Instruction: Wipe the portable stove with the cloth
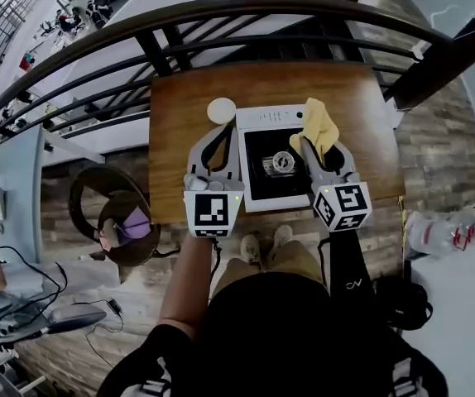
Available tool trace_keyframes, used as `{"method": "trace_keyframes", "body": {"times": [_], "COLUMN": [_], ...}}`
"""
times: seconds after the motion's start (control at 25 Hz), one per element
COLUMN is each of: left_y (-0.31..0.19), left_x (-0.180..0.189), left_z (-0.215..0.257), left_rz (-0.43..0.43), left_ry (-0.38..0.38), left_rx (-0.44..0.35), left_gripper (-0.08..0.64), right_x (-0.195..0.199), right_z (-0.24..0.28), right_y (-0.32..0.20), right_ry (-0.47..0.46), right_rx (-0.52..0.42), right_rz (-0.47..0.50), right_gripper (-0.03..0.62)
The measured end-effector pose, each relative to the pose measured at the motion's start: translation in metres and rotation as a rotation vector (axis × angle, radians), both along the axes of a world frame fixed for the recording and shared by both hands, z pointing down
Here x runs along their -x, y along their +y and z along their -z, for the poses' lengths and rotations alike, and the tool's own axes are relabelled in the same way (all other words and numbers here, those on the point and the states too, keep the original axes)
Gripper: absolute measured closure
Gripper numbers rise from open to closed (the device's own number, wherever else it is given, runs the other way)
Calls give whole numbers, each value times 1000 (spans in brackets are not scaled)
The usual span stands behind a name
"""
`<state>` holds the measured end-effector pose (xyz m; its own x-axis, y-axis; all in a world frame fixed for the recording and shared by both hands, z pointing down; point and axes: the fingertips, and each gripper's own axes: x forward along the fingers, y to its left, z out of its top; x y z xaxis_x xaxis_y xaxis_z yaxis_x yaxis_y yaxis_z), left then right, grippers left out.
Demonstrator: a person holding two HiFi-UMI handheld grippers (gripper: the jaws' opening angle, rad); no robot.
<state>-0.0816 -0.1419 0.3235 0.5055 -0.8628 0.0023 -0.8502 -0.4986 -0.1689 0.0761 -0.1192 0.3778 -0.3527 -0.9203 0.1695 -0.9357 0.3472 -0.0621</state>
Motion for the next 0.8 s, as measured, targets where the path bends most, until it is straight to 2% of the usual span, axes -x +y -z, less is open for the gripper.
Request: {"method": "trace_keyframes", "body": {"times": [0.08, 0.16, 0.24, 0.36, 0.52, 0.68, 0.8], "left_y": [-10, -19, -28, -43, -63, -78, -85], "left_x": [0, -1, -1, -2, -3, -2, 0], "left_z": [-5, -8, -11, -17, -25, -33, -41], "left_rz": [13, 26, 48, 88, 126, 180, 218], "left_ry": [8, 10, 4, -2, -22, -28, -45], "left_rx": [25, 36, 42, 52, 60, 79, 98], "left_gripper": [552, 552, 552, 552, 552, 552, 552], "right_x": [0, 4, 16, 33, 44, 60, 78], "right_z": [0, -2, -9, -17, -32, -65, -96], "right_y": [-12, -26, -39, -59, -94, -124, -139], "right_ry": [-13, 18, 83, 109, 147, 196, 214], "right_rx": [0, 2, 12, 27, 52, 130, 232], "right_rz": [12, 42, 114, 222, 287, 394, 490], "right_gripper": [472, 472, 472, 472, 472, 472, 472]}}
